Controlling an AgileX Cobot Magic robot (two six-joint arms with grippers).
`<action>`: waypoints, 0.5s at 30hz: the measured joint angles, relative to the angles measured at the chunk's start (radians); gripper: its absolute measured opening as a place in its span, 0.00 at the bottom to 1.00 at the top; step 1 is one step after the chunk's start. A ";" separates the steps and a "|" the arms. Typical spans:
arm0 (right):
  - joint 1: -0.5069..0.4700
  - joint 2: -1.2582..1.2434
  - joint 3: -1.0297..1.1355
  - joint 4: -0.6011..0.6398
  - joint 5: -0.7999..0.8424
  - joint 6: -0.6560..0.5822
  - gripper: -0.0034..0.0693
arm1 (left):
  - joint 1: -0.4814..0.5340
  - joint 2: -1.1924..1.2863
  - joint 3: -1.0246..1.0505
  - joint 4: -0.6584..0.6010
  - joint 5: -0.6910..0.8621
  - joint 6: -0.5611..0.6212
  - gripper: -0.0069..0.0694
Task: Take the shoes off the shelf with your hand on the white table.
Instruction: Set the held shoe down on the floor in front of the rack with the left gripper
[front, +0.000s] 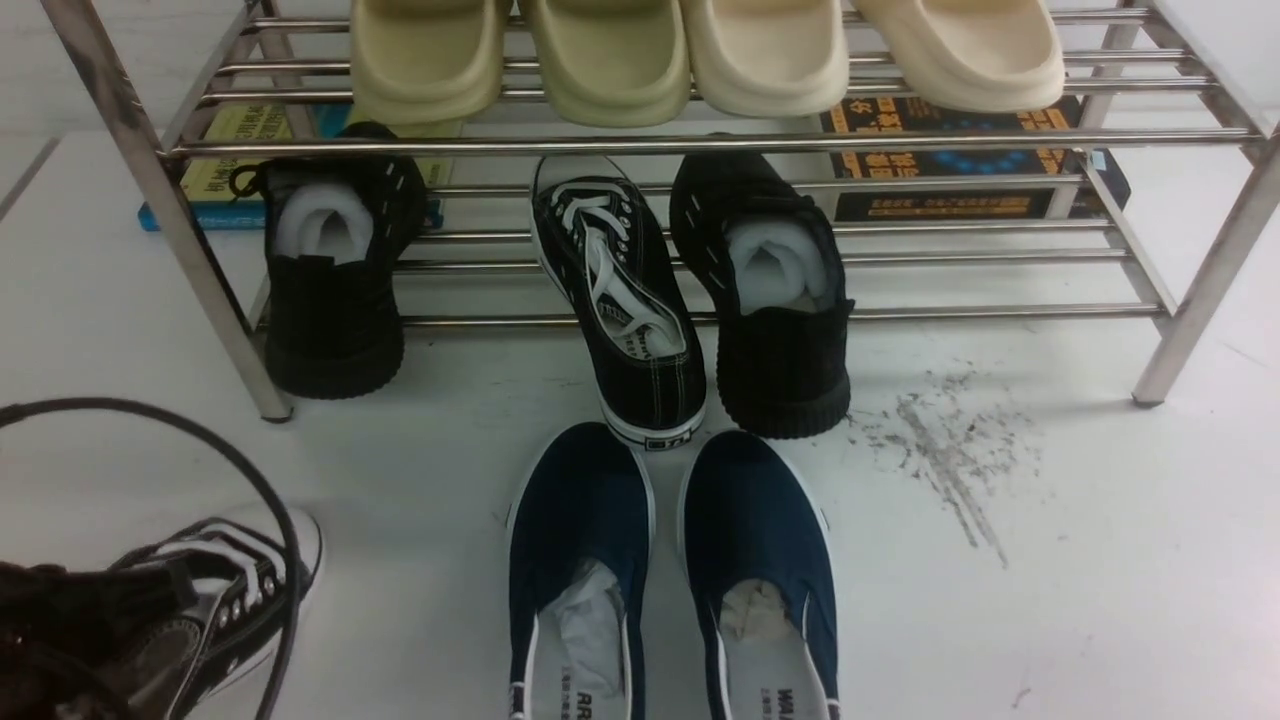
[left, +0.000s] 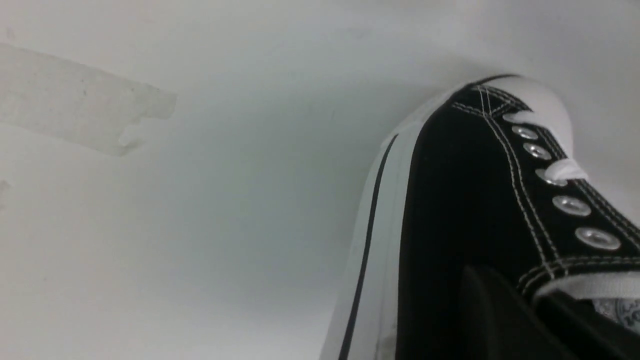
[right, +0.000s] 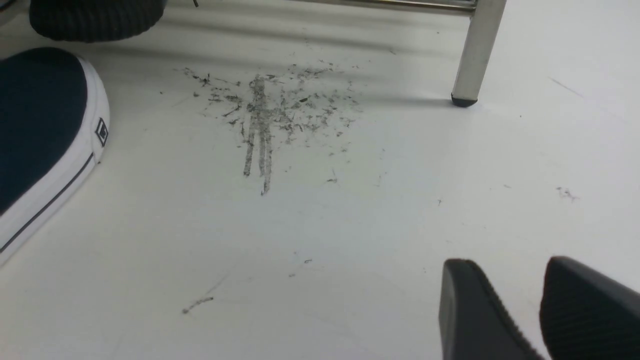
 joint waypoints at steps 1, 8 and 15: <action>0.000 0.000 0.000 0.000 0.000 0.000 0.37 | 0.000 0.014 -0.008 0.003 -0.003 -0.020 0.13; 0.000 0.000 0.000 0.000 0.000 0.000 0.37 | 0.000 0.159 -0.031 -0.018 0.009 -0.168 0.13; 0.000 0.000 0.000 0.000 0.000 0.000 0.37 | -0.008 0.280 -0.023 -0.140 -0.059 -0.125 0.12</action>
